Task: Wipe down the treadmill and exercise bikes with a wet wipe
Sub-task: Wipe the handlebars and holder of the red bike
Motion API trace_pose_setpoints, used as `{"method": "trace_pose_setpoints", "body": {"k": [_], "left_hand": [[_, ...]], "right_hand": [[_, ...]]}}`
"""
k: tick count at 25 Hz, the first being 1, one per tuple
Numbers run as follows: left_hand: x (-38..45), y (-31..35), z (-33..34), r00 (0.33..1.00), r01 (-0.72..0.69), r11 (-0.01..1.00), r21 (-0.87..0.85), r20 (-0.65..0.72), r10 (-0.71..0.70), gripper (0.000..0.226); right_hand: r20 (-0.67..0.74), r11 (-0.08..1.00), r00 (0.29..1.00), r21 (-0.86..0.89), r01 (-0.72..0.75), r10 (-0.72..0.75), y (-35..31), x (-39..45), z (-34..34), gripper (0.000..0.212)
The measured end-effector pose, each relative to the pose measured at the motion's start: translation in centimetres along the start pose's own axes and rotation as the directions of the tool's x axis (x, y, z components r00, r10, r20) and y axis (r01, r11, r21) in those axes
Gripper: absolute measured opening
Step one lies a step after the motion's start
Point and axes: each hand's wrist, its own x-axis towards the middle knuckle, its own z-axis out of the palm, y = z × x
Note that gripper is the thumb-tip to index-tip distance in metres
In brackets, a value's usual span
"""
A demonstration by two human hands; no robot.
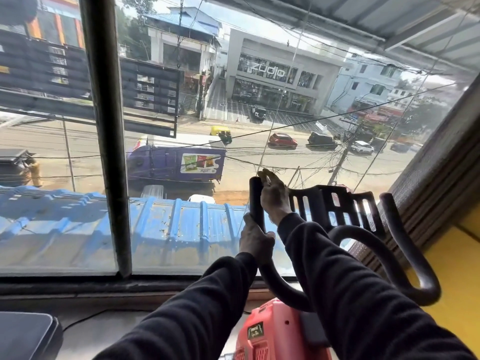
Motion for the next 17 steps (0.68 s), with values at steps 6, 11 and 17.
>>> {"method": "trace_pose_setpoints", "body": {"k": [6, 11, 17], "left_hand": [[0.3, -0.3, 0.0, 1.000, -0.014, 1.000, -0.019, -0.013, 0.013, 0.042], [0.1, -0.4, -0.2, 0.999, -0.032, 0.999, 0.005, 0.027, 0.032, 0.044], [0.2, -0.3, -0.4, 0.999, -0.036, 0.999, -0.009, 0.039, 0.036, 0.044]], "right_hand": [[0.149, 0.967, 0.988, -0.256, 0.007, 0.032, 2.5, -1.8, -1.7, 0.028], [0.110, 0.965, 0.994, -0.261, 0.024, 0.005, 1.0, -2.4, -0.9, 0.026], [0.206, 0.964, 0.978, -0.263, 0.024, 0.031, 0.4, -2.8, -2.6, 0.025]]}}
